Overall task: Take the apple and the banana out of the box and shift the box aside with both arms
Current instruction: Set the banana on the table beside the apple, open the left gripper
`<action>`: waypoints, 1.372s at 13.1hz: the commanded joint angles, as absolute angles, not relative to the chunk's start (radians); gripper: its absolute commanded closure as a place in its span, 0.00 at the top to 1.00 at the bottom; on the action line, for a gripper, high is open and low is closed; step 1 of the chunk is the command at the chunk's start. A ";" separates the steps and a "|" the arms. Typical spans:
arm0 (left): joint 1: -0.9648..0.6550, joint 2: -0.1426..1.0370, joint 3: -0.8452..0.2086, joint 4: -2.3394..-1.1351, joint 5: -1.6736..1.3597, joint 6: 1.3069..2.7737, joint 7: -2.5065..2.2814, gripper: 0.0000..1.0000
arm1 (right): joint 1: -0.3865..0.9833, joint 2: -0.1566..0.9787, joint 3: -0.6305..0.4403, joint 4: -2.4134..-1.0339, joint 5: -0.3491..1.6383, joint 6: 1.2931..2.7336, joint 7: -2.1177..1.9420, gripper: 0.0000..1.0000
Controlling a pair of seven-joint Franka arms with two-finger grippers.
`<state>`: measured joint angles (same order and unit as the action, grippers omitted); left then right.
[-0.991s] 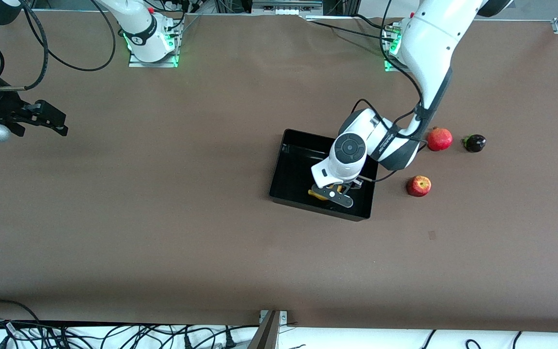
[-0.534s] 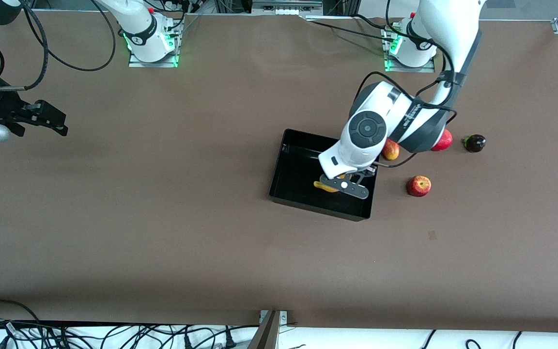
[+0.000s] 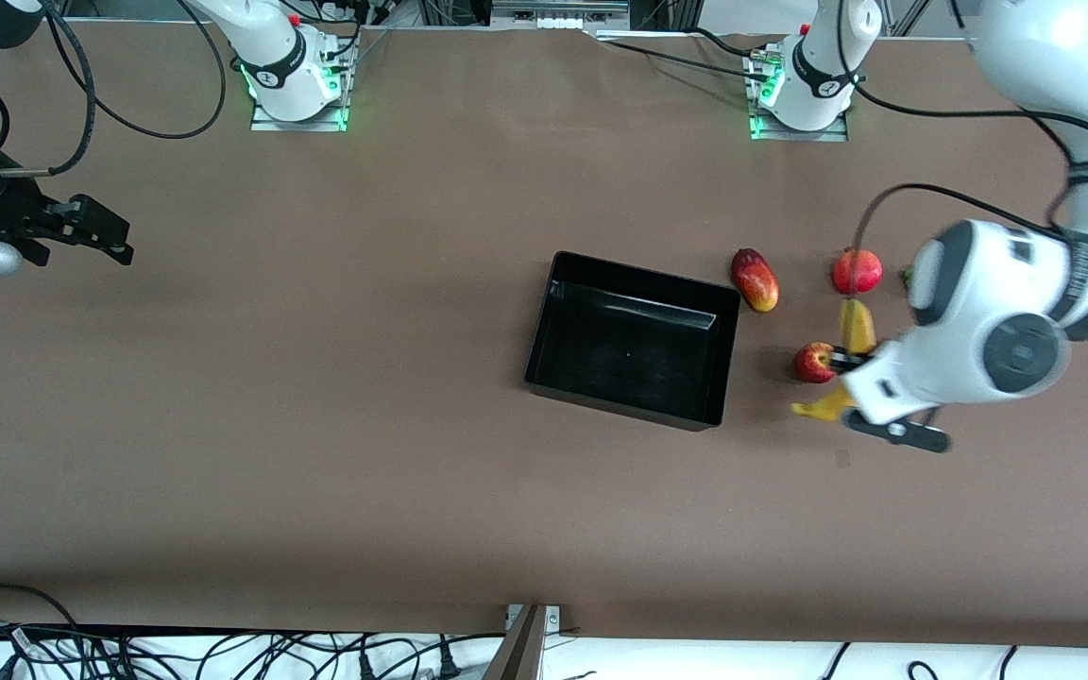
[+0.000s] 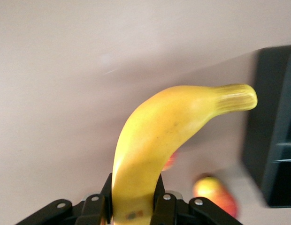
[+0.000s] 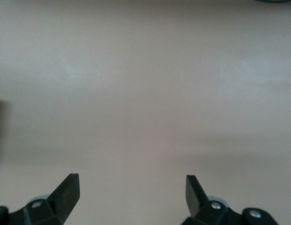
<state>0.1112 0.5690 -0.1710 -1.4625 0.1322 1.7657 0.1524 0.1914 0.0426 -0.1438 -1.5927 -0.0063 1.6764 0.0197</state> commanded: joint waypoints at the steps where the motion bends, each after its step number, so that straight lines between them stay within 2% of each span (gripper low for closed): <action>1: 0.224 0.676 -0.190 -1.477 0.184 1.881 0.288 0.04 | 0.196 0.044 -0.143 -1.578 -0.011 1.671 0.020 1.00; 3: 0.265 0.721 -0.190 -1.520 0.257 2.030 0.305 0.05 | 0.198 0.044 -0.143 -1.578 -0.011 1.671 0.018 1.00; 4: 0.274 0.747 -0.190 -1.523 0.276 2.080 0.305 0.09 | 0.199 0.044 -0.143 -1.578 -0.014 1.671 0.018 1.00; 5: 0.285 0.756 -0.190 -1.525 0.278 2.088 0.307 0.19 | 0.201 0.046 -0.143 -1.578 -0.015 1.671 0.018 1.00; 7: 0.284 0.758 -0.190 -1.535 0.278 2.089 0.307 1.00 | 0.209 0.045 -0.143 -1.577 -0.015 1.671 0.018 1.00; 9: 0.276 0.744 -0.199 -1.531 0.278 2.059 0.304 1.00 | 0.215 0.046 -0.146 -1.577 -0.020 1.671 0.018 1.00; 12: 0.276 0.620 -0.262 -1.505 0.253 1.906 0.288 1.00 | 0.215 0.049 -0.147 -1.580 -0.005 1.671 0.021 1.00; 13: 0.275 0.582 -0.276 -1.484 0.233 1.857 0.279 1.00 | 0.233 0.089 -0.143 -1.580 -0.005 1.667 0.023 1.00; 18: 0.262 0.422 -0.395 -1.298 0.227 1.461 0.183 1.00 | 0.360 0.178 -0.143 -1.597 0.038 1.674 0.124 1.00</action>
<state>0.2651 0.4638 -0.3553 -1.3618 0.2447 1.5704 0.2313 0.3189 0.1543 -0.1387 -1.6034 0.0035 1.6740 0.0629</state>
